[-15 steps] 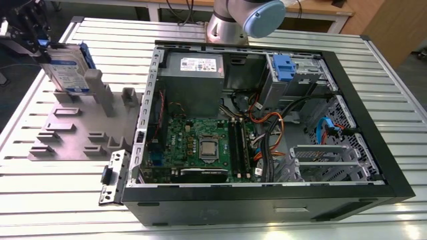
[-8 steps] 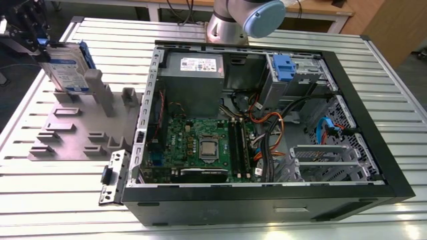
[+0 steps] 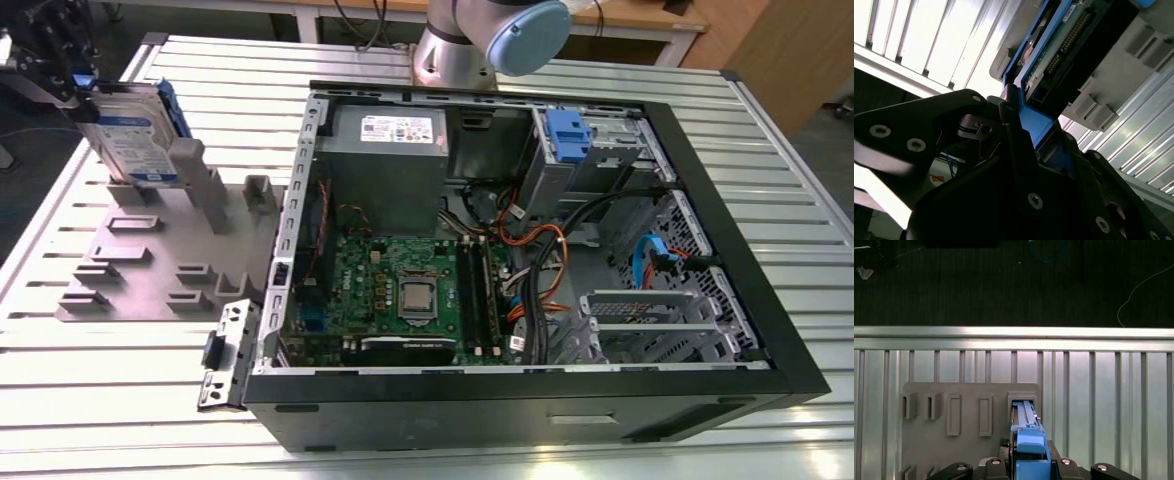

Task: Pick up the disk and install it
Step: 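Pick up the disk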

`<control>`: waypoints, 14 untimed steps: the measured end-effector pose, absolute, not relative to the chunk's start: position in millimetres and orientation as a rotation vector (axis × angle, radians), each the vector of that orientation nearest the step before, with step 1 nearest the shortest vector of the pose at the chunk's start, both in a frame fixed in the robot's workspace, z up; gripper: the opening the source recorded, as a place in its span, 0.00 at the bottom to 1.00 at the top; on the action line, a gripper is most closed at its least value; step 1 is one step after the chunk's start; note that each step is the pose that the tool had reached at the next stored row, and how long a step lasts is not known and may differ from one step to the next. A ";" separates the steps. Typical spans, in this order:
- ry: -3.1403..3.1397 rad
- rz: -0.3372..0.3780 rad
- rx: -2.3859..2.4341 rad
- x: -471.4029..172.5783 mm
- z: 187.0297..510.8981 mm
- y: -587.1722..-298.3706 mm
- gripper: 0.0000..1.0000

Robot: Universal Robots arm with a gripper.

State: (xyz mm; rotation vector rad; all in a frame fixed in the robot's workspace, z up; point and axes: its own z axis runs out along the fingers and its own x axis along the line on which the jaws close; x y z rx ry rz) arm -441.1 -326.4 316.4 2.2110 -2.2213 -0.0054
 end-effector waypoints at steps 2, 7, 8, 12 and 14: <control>-2.221 -0.005 2.211 -441.1 316.7 -326.3 0.36; -2.221 -0.005 2.211 -441.1 317.8 -326.4 0.36; -2.221 -0.005 2.211 -441.1 318.1 -326.3 0.36; -2.221 -0.005 2.211 -441.1 319.2 -326.3 0.36; -2.221 -0.005 2.211 -441.1 319.8 -326.4 0.36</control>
